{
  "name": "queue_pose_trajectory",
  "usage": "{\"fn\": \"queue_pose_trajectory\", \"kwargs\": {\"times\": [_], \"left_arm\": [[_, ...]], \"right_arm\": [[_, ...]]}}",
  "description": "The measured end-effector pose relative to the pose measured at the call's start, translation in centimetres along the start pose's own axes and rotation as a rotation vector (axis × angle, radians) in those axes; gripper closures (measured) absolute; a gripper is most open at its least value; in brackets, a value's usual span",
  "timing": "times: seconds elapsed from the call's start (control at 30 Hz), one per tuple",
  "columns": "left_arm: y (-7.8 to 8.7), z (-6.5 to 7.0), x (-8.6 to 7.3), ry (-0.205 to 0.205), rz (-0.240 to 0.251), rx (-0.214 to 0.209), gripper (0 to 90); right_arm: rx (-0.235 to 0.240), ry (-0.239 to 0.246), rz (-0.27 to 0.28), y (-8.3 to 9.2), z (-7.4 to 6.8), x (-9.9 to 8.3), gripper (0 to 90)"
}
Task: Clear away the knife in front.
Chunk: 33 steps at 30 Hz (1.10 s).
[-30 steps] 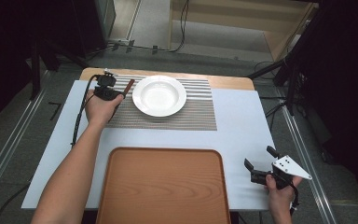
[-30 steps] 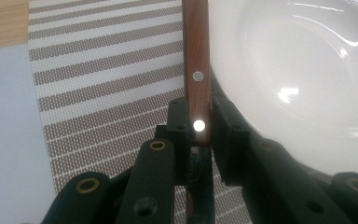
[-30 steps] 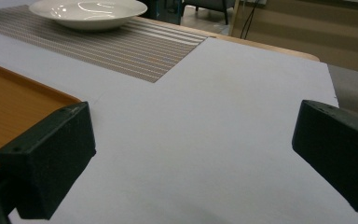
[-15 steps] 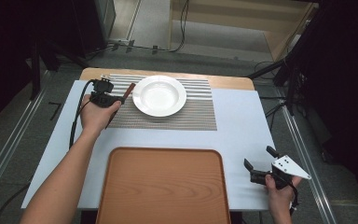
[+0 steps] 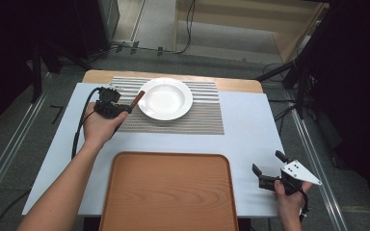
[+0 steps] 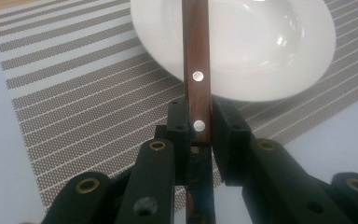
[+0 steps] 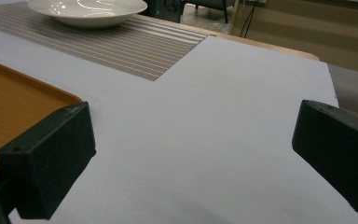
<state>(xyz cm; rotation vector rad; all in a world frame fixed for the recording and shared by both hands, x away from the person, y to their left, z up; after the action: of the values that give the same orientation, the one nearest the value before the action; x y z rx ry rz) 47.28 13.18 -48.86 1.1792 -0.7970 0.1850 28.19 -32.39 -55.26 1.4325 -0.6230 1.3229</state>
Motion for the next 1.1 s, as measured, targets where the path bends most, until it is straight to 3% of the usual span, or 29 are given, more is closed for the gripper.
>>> {"fn": "queue_pose_trajectory", "kwargs": {"times": [0.67, 1.1], "left_arm": [[2.2, 3.4, -3.1, -0.052, 0.020, -0.074, 76.8], [3.7, 5.8, -5.5, -0.124, 0.034, -0.090, 76.8]], "right_arm": [[0.000, 0.002, -0.001, 0.0, 0.0, 0.0, 0.0], [0.002, 0.005, 0.000, 0.0, 0.0, 0.0, 0.0]]}}
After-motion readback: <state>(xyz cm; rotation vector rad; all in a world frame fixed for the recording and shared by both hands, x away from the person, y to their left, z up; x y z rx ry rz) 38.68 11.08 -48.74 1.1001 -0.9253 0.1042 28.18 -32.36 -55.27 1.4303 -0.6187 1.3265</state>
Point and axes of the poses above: each handheld gripper's, and its own axes: y roughly backward along the jaws, x roughly out of its top, z roughly to its right, the point moved 9 cm from there along -y, roughly forward along the jaws, and after that the axes turned 7 degrees about y, right-handed, at the moved point
